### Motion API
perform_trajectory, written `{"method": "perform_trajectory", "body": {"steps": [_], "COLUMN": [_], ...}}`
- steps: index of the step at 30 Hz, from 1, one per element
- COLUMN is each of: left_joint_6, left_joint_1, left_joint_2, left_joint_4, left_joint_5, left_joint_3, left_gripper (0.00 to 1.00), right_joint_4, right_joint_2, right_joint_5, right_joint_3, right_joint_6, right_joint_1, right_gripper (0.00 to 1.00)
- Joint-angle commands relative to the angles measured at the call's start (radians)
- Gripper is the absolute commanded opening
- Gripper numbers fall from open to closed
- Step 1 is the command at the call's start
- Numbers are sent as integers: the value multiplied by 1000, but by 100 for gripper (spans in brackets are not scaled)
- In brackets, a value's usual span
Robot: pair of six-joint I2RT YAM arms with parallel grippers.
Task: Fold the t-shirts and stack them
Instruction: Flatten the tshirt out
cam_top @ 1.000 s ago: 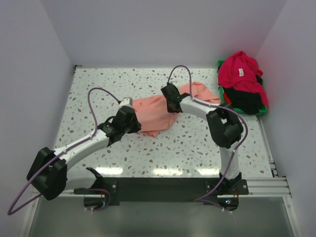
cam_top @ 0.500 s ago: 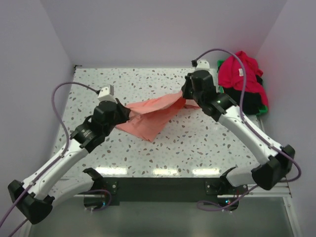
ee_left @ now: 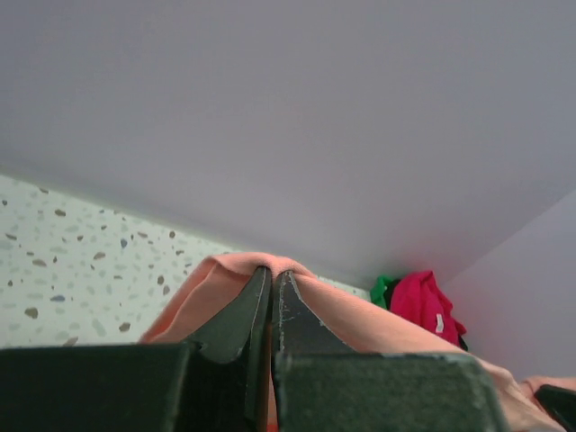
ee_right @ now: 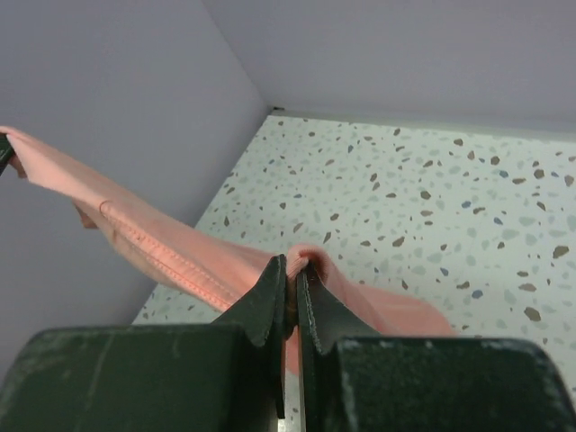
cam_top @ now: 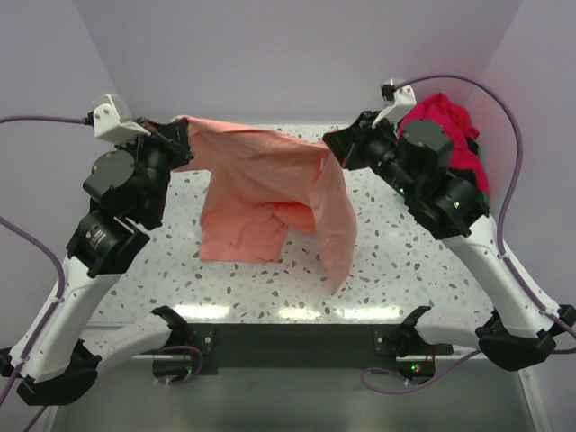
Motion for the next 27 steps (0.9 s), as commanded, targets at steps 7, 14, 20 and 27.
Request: {"method": "perform_trajectory", "body": {"steps": [7, 14, 20, 27], "left_joint_6": [72, 61, -46, -230], "left_joint_1": [251, 320, 320, 286], "left_joint_2": [485, 1020, 1030, 547], "left_joint_4": [227, 28, 79, 199], "left_joint_5": [308, 635, 695, 447], "left_joint_3": [334, 777, 662, -162], "left_gripper": [0, 17, 68, 59], "right_joint_4": [-40, -17, -61, -11], "right_joint_2": [402, 770, 904, 607], "right_joint_5": [44, -193, -255, -44], "right_joint_3": [353, 439, 474, 129], "right_joint_6": [-50, 78, 98, 21], "right_joint_1": [-160, -442, -546, -351], "right_gripper": [0, 2, 53, 68]}}
